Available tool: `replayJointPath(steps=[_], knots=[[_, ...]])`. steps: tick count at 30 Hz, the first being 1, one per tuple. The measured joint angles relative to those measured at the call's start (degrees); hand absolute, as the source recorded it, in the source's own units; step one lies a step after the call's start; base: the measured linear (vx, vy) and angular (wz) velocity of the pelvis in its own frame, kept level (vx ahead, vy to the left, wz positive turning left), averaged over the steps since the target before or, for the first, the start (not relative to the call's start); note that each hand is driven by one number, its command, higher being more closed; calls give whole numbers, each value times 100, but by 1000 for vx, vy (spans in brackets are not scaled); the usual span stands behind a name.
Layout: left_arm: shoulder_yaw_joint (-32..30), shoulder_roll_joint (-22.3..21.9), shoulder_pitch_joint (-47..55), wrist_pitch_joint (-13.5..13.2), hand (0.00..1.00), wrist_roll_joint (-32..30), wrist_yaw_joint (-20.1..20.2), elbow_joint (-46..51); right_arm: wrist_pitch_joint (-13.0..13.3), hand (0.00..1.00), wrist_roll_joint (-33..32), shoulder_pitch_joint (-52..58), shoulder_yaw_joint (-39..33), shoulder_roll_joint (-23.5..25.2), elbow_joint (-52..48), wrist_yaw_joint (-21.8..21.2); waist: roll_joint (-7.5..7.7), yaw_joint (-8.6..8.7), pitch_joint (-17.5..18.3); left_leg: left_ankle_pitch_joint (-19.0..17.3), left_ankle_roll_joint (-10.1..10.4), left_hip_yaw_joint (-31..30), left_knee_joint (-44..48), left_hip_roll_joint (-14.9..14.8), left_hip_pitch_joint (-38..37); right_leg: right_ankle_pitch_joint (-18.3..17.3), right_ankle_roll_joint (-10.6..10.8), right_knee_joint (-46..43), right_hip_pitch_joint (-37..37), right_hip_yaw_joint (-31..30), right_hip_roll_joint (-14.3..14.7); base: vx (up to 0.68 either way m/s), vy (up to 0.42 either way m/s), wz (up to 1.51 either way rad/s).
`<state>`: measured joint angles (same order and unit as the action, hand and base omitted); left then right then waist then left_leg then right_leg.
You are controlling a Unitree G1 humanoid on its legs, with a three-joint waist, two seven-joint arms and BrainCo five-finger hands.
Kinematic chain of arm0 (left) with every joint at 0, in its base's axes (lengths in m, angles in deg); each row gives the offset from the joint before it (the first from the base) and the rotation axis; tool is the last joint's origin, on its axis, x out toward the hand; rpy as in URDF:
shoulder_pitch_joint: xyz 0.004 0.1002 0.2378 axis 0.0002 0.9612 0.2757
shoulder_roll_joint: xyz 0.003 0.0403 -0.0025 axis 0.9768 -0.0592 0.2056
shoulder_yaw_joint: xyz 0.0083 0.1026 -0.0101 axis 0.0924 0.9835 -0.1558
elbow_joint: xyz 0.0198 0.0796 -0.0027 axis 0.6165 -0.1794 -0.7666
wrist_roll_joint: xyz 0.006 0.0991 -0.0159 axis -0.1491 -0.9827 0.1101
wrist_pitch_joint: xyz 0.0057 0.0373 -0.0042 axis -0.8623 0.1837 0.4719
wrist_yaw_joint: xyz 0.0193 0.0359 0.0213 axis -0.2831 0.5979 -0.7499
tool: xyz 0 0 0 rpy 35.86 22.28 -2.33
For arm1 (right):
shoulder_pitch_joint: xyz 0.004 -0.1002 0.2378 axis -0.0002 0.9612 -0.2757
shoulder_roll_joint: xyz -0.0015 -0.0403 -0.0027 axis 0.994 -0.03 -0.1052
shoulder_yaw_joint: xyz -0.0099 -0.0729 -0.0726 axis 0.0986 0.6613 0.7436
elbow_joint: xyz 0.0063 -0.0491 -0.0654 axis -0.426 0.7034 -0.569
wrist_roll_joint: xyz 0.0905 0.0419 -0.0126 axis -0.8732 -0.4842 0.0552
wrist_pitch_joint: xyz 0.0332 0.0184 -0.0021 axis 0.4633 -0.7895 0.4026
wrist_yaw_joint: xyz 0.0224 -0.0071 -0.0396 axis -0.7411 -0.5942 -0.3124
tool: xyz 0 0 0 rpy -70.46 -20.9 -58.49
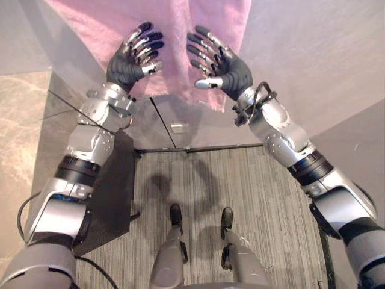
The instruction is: Organize washtable
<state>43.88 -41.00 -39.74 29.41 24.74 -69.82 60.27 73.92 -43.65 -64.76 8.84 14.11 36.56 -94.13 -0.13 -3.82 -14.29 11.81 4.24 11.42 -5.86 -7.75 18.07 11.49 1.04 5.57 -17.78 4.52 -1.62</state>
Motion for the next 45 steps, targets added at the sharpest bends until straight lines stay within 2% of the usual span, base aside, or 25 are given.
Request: replayJointPath(steps=[4,11,16,21,25,28,32,34,38,40,45], knots=[[-14,10,-300,-39,0,2,-34,-203,50,0,10,-184,-7,25,155,10,8,-3,-167,11,-11,-1,31,-6,32,20,-19,-47,-51,20,5,-9,2,0],[-433,10,-444,-123,0,0,-237,-204,135,0,20,-357,-307,123,363,218,-4,8,-375,99,-35,-29,-3,-10,232,32,-36,-164,-283,57,4,-66,5,2],[-1055,11,-357,-258,0,-3,-372,-212,280,0,14,-356,-673,144,416,363,11,-26,-409,121,-1,-12,-4,-32,327,35,-46,-139,-369,20,23,-69,-3,0],[-1651,13,-213,-378,0,-20,-501,-382,316,0,83,-332,-939,91,418,375,17,-15,-412,132,7,-12,-2,-47,304,70,-42,-135,-365,12,43,-32,-2,-4],[-2096,144,-100,-475,0,-21,-830,-602,348,0,126,-129,-1157,74,419,378,41,-5,-425,133,6,-3,-2,-51,237,72,-44,-133,-320,-13,49,-18,-4,-4],[-2254,384,-35,-487,0,-23,-974,-657,353,0,124,233,-1457,61,418,381,103,-2,-454,132,7,-2,-2,-53,168,75,-42,-67,-216,-17,52,-5,-2,1],[-2628,446,268,-494,0,-26,-1007,-685,354,0,120,753,-1732,75,320,371,124,1,-453,129,9,9,1,-48,98,87,-37,-26,-133,-23,50,0,0,0],[-2720,459,528,-492,0,-28,-1006,-715,355,0,119,1483,-2140,149,-21,350,129,6,-451,128,9,6,27,-51,82,87,-36,-24,-111,-36,51,0,0,0],[-2896,458,996,-474,0,-29,-994,-852,333,0,114,2617,-2596,404,-80,337,160,81,-439,115,23,18,29,-48,-51,83,-34,-17,13,-42,49,-18,-2,-2],[-3095,458,1426,-450,0,-34,-965,-791,307,0,115,3316,-2965,614,-129,340,178,162,-431,89,37,45,22,-50,-169,48,-23,-11,112,-66,47,-66,-13,-9],[-3594,210,2692,-343,0,-39,-788,-28,223,0,256,4603,-3945,956,-467,425,225,191,-388,-32,83,123,-4,-75,-377,-30,4,-5,284,-154,58,-73,-17,-10]])
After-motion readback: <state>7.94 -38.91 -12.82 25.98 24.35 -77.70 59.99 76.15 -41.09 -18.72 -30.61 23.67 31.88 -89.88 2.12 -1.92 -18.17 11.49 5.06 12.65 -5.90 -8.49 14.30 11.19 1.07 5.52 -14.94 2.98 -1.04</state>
